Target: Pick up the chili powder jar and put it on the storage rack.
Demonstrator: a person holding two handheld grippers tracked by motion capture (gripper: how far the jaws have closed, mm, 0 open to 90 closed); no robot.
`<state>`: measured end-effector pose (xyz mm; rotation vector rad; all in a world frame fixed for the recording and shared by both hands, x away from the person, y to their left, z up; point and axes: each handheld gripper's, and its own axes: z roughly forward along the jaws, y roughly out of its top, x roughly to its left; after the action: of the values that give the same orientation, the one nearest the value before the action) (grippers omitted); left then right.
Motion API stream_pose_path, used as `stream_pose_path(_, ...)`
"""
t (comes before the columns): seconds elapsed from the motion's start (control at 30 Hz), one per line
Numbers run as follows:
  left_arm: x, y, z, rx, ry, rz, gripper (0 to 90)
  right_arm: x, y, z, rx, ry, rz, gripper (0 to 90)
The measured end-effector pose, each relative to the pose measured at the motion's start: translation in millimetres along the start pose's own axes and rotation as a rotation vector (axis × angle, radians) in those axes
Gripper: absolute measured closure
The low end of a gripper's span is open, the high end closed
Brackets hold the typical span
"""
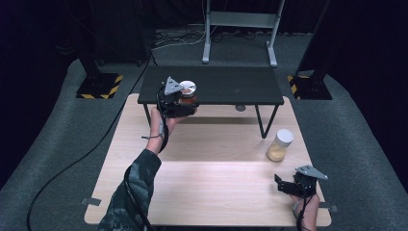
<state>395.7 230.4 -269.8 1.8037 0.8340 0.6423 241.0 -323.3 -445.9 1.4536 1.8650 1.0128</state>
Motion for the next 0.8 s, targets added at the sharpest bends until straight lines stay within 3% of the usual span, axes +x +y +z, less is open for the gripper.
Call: stream_pose_path(0.8,-2.9,16.2,1.0,-0.011,0.003,0.020,31.0,-0.3,0.3,0.2,0.002,0.002,-0.001,0.4)
